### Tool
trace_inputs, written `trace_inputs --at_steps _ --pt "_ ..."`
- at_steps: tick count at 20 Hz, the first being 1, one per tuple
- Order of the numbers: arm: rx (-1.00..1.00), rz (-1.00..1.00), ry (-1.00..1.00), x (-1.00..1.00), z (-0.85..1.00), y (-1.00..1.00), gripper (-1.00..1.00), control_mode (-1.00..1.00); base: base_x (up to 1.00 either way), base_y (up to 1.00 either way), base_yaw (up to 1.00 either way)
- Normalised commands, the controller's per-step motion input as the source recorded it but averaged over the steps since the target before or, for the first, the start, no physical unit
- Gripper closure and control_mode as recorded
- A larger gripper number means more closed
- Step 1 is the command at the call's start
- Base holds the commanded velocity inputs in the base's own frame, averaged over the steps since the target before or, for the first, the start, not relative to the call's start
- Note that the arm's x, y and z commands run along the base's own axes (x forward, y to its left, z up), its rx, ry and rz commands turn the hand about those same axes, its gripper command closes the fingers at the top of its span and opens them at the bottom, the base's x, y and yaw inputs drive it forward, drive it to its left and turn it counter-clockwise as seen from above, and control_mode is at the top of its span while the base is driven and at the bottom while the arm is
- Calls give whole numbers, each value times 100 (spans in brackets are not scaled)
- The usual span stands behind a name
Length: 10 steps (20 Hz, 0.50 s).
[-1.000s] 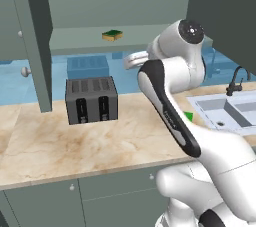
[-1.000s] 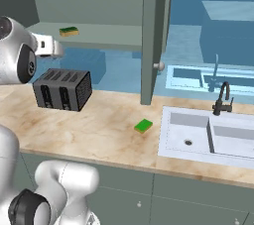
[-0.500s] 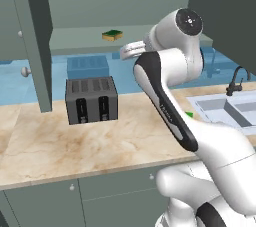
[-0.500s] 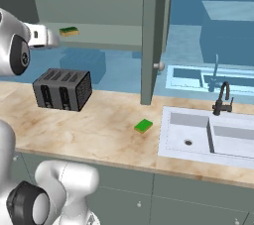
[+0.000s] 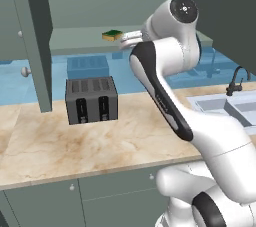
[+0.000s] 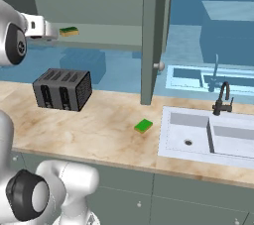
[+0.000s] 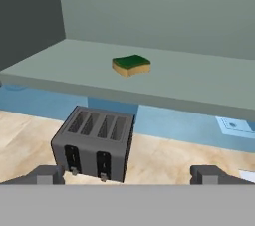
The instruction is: Locate and retrieve the sponge and sponge from the cabinet. Place them next to the sink.
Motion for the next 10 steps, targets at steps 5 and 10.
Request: trace_inputs --at_steps 5,10 --pt "1 0 -1 13 -1 -1 -100 -100 0 0 0" --pt "0 0 -6 44 -9 0 -100 -100 0 0 0"
